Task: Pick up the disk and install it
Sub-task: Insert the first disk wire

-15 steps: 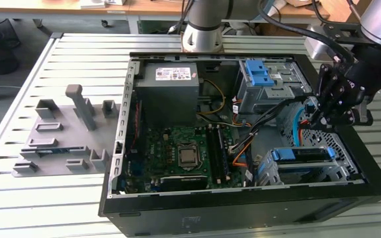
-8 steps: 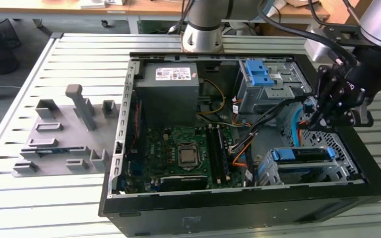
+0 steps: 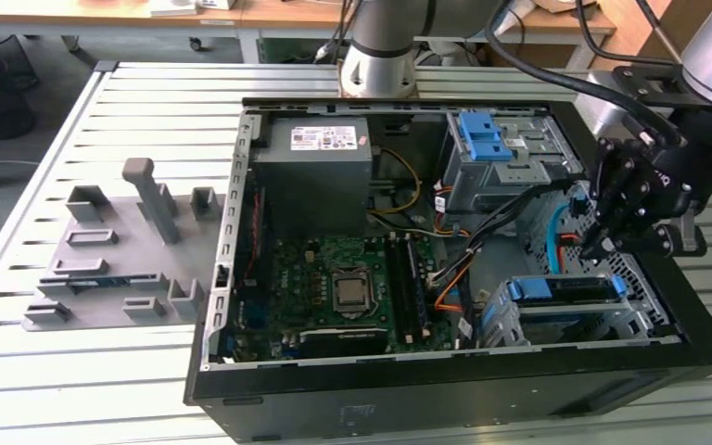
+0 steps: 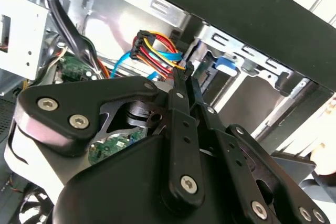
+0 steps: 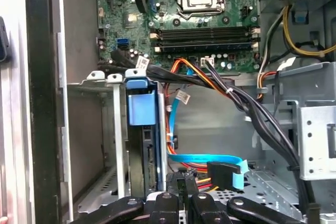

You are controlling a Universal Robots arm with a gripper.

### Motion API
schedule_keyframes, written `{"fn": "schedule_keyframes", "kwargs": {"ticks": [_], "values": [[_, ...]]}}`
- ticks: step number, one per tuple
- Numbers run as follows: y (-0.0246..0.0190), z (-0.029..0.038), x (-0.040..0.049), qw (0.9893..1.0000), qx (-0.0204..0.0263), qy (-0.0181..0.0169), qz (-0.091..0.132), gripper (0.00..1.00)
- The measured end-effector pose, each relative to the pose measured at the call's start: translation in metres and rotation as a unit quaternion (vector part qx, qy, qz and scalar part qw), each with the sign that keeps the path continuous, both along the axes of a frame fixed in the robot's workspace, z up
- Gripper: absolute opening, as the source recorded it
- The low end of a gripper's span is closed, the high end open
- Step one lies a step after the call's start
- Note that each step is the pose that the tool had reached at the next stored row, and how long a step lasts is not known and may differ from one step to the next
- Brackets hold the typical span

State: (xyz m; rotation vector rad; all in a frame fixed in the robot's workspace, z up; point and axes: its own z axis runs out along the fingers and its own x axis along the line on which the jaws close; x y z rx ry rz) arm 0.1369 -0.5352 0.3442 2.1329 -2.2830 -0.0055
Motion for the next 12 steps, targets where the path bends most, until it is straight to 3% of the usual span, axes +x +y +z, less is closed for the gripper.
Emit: {"fn": "schedule_keyframes", "kwargs": {"ticks": [2,12], "values": [[-0.002,-0.0004,-0.0001,1.0,0.0,0.0,0.0,0.16],[-0.0022,-0.0005,-0.0001,1.0,0.0,-0.0005,0.0,0.16]]}}
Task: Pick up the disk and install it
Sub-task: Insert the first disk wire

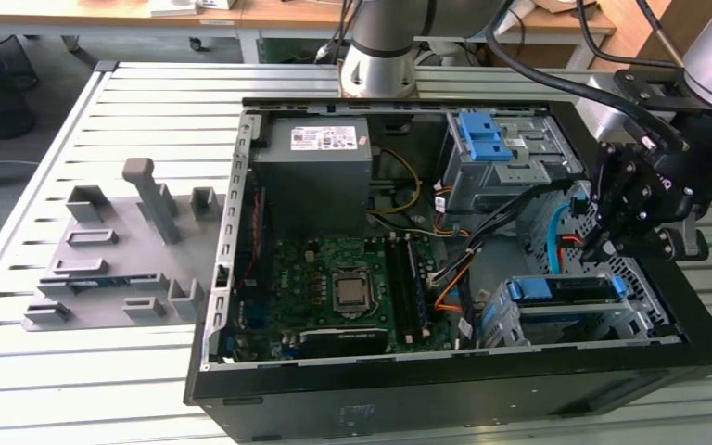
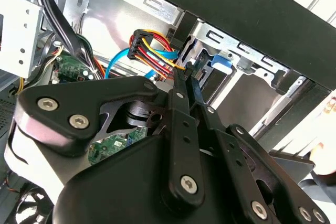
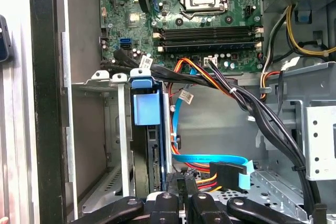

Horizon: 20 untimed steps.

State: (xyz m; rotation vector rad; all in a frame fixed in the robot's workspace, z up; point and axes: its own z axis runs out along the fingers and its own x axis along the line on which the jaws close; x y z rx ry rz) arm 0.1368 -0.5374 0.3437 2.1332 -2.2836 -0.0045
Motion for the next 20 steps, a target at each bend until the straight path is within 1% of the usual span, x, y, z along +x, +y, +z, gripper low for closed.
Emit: {"fn": "schedule_keyframes", "kwargs": {"ticks": [4,6,11,12,20], "values": [[-0.002,0.0,-0.0011,1.0,0.0,0.0,0.0,0.16],[-0.0039,0.0,-0.0033,1.0,0.0,-0.0001,0.0,0.16],[-0.0136,-0.0009,-0.0052,1.0,0.0,-0.0002,0.0,0.16],[-0.0147,-0.0013,-0.0052,1.0,0.0,-0.0002,0.0,0.16],[-0.0169,-0.0071,-0.0053,1.0,0.0001,-0.0002,0.002,0.16]]}}
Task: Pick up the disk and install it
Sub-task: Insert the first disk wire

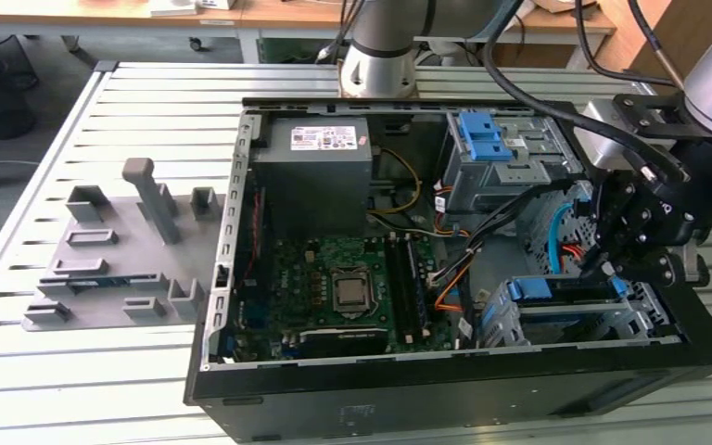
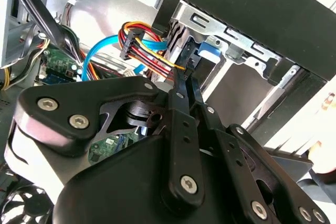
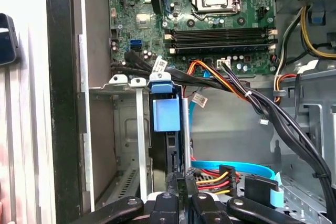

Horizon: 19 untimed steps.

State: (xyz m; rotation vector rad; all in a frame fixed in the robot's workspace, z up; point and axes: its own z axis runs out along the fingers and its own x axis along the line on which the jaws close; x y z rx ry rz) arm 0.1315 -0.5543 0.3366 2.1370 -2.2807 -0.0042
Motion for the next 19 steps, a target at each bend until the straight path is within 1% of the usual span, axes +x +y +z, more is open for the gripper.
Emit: {"fn": "schedule_keyframes", "kwargs": {"ticks": [7,19], "values": [[-0.0014,-0.0028,0.0,0.9999,0.0,0.0,0.011,0.16],[-0.0015,-0.0074,0.0,0.9999,0.0001,0.0,0.012,0.16]]}}
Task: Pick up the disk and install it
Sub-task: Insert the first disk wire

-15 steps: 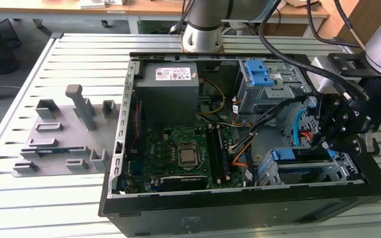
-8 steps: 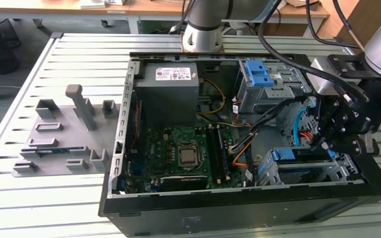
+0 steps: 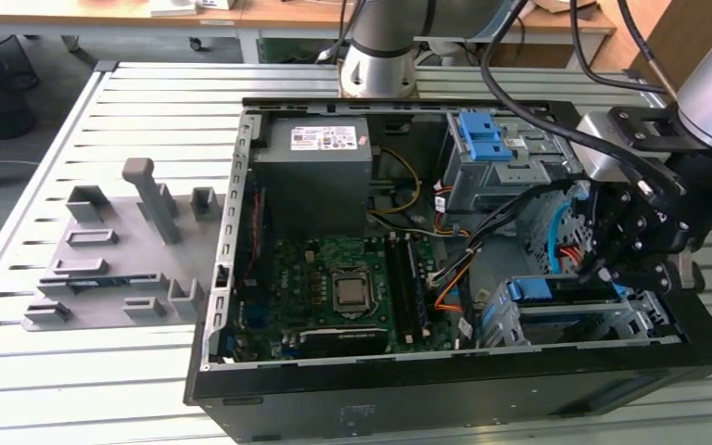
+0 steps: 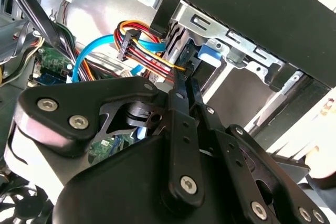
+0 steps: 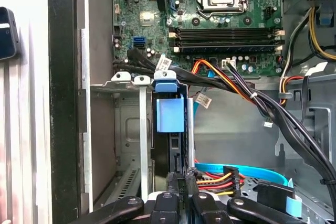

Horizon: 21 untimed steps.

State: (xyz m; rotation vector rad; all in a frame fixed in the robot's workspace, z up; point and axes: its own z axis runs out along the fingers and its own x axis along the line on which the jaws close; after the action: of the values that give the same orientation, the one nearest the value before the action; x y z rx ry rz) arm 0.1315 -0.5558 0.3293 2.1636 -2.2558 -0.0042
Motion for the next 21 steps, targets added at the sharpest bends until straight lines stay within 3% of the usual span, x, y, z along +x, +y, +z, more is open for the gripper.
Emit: {"fn": "schedule_keyframes", "kwargs": {"ticks": [10,12,13,21], "values": [[0.0,-0.001,0.0,1.0,0.0002,0.0,0.0,0.16],[0.0,0.0004,0.0,1.0,0.0003,0.0,0.0,0.18],[0.0,0.0012,0.0,1.0,0.0001,0.0,0.0,0.24],[0.0001,0.0072,0.0,1.0,0.0003,0.0,0.0,0.22]]}}
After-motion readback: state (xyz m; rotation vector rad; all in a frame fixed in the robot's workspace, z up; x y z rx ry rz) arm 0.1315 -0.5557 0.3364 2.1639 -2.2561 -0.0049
